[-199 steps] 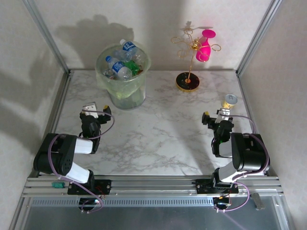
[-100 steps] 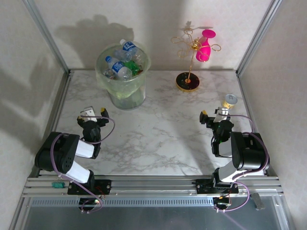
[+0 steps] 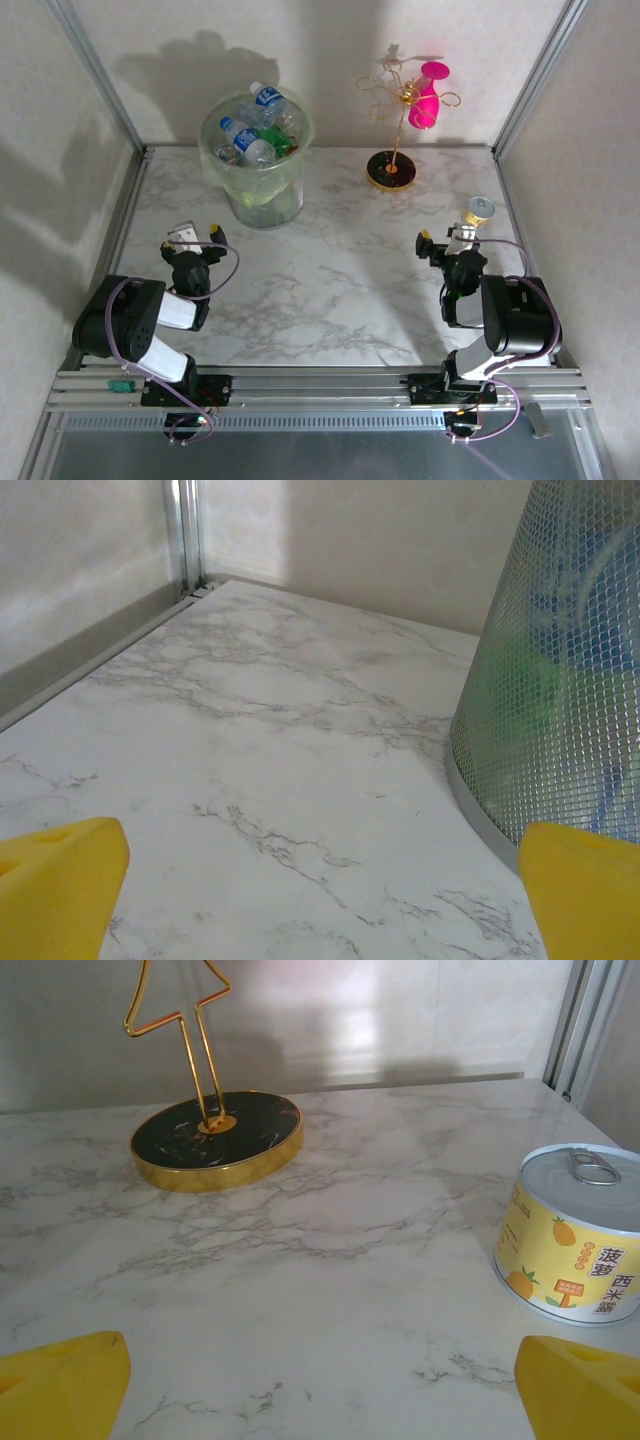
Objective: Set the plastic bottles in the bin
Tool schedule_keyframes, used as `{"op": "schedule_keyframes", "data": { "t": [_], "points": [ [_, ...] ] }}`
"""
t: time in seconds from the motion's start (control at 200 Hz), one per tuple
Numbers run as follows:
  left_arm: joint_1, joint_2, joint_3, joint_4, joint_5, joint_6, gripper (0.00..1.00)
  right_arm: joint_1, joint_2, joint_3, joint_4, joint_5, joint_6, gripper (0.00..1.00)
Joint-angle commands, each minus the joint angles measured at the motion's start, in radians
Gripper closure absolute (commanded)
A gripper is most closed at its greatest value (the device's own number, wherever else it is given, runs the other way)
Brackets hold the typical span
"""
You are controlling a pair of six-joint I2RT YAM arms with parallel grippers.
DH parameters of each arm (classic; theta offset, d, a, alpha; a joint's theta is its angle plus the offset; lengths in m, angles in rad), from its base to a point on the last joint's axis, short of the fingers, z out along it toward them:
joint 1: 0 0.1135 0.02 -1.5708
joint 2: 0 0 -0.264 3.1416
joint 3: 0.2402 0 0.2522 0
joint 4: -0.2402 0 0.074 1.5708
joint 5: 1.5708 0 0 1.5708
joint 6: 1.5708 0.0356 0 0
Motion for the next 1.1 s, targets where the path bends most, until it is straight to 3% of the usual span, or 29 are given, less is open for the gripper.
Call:
{"op": "schedule_keyframes", "data": {
  "t": [0.0,0.065,0.165,0.205,0.23,0.3,0.375,0.421,0.676,0.756,1.096],
  "points": [
    [0.010,0.002,0.012,0.045,0.016,0.000,0.01,-0.007,-0.002,0.017,0.036,-0.011,-0.002,0.01],
    [0.009,-0.010,-0.021,0.094,0.019,0.001,0.00,-0.013,-0.002,0.014,0.041,-0.026,0.002,0.01],
    [0.006,0.022,-0.194,0.458,-0.017,-0.009,0.01,-0.023,-0.005,-0.004,0.071,-0.047,0.009,0.01],
    [0.001,0.052,-0.205,0.522,-0.043,-0.005,0.01,-0.033,-0.010,-0.034,0.120,-0.038,0.029,0.01],
    [-0.002,0.042,-0.188,0.487,-0.051,-0.004,0.01,-0.040,-0.019,-0.068,0.169,-0.003,0.050,0.01],
    [0.006,-0.018,-0.074,0.169,-0.018,-0.015,0.00,-0.056,-0.006,-0.137,0.320,0.024,0.084,0.01],
    [0.009,-0.002,0.017,0.025,0.047,0.011,0.01,-0.049,-0.007,-0.063,0.187,-0.125,0.012,0.01],
    [0.017,0.009,0.017,0.045,0.058,0.006,0.01,-0.025,-0.003,0.000,0.070,-0.186,-0.046,0.01],
    [0.020,0.005,0.021,0.028,0.062,0.004,0.01,-0.033,0.000,-0.003,0.080,-0.175,-0.029,0.01],
    [0.019,0.004,0.022,0.026,0.062,0.003,0.01,-0.041,0.003,0.003,0.070,-0.089,0.014,0.01],
    [0.021,0.003,0.020,0.026,0.065,0.003,0.01,0.019,0.002,0.016,0.039,0.020,-0.016,0.01]
  ]
}}
